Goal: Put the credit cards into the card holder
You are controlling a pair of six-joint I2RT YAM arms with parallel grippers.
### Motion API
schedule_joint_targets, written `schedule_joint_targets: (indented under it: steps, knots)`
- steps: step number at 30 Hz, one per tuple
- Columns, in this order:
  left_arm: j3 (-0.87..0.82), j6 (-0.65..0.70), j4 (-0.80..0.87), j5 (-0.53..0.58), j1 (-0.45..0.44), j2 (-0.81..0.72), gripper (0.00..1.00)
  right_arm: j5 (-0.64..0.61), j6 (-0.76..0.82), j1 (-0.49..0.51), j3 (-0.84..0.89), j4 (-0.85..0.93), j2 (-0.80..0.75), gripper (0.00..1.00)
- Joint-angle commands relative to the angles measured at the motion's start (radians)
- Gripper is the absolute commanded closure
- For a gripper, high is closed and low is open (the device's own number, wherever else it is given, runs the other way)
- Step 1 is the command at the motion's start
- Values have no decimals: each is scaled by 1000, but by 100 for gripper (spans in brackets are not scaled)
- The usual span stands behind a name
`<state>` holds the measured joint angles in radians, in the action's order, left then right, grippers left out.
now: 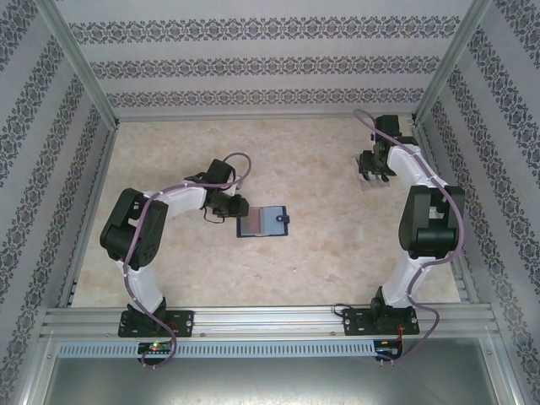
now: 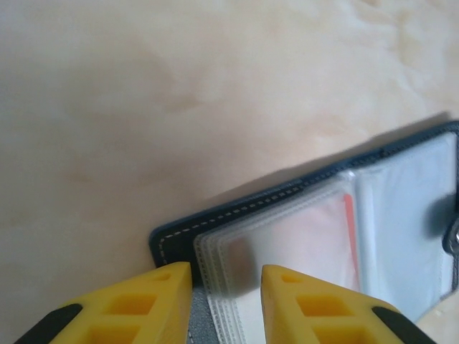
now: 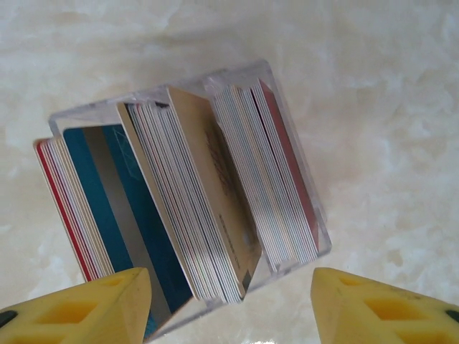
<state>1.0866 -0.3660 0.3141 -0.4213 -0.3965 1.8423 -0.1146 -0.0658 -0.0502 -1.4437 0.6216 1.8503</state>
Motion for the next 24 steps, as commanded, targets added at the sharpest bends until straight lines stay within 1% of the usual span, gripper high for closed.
schedule_joint_targets:
  steps: [1, 3, 5, 7, 9, 13, 16, 20, 24]
  knots:
    - [-32, 30, -61, -79, -43, -9, 68, 8, 65, -4, -45, 39, 27, 37]
    - [-65, 11, -88, -90, -44, -51, 68, 7, 84, -4, -60, 44, 49, 36]
    - [-107, 2, -117, -71, -45, -116, 67, -13, 94, -4, -76, 44, 74, 36]
    - [-132, 2, -116, -34, -42, -179, 67, -23, 115, -4, -88, 43, 96, 37]
    - [-152, -6, -99, 11, -36, -249, 66, -4, 139, -12, -91, 34, 115, 37]
    - [-216, -18, -90, 98, -16, -399, 63, -56, 167, -23, -111, 26, 145, 38]
    - [-233, -24, -42, 157, 4, -477, 62, -89, 198, -23, -113, 18, 147, 38]
    - [-274, -33, -51, 187, 9, -538, 61, -122, 225, -23, -110, -4, 151, 38]
    - [-269, -53, -35, 171, 9, -545, 61, -175, 227, -22, -95, -32, 144, 41]
